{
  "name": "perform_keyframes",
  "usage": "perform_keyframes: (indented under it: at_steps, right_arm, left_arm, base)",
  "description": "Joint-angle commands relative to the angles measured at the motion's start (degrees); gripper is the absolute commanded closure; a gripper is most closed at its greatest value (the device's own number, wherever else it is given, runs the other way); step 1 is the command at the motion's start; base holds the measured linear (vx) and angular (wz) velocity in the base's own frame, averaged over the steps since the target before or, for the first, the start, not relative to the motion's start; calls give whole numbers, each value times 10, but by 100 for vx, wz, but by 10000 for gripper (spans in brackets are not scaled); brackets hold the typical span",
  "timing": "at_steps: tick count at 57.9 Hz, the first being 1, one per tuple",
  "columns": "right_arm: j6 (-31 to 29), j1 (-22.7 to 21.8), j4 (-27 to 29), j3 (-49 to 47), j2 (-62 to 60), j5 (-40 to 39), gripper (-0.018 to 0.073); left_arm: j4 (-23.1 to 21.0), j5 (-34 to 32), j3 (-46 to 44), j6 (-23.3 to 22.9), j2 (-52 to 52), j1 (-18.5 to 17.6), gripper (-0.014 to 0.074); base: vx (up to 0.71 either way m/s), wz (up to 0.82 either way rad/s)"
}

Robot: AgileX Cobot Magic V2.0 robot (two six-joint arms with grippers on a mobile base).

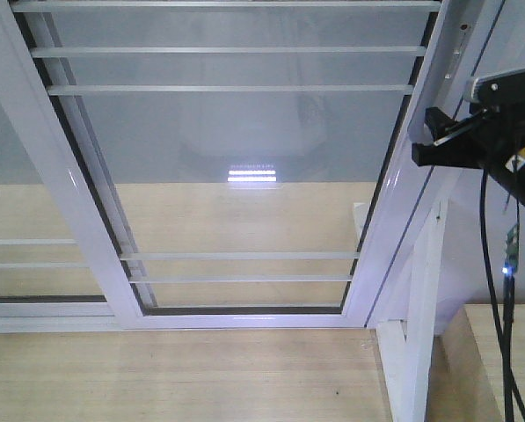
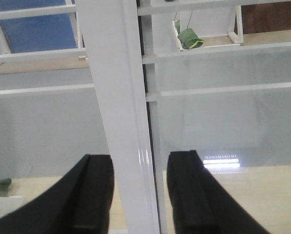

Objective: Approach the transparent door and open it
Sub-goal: 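Reach the right gripper to the silver door handle and close on it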

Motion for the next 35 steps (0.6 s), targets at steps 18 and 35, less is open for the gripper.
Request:
perform_keyframes:
  at_steps: [18, 35]
  right_arm:
    - [-56, 0, 65, -215, 134, -53, 118]
    - [-42, 0, 70, -258, 165, -48, 119]
  left_arm:
    - [15, -56, -30, -2, 0, -3, 188]
    - [15, -56, -30, -2, 0, -3, 188]
  base:
    - [0, 0]
    - [0, 0]
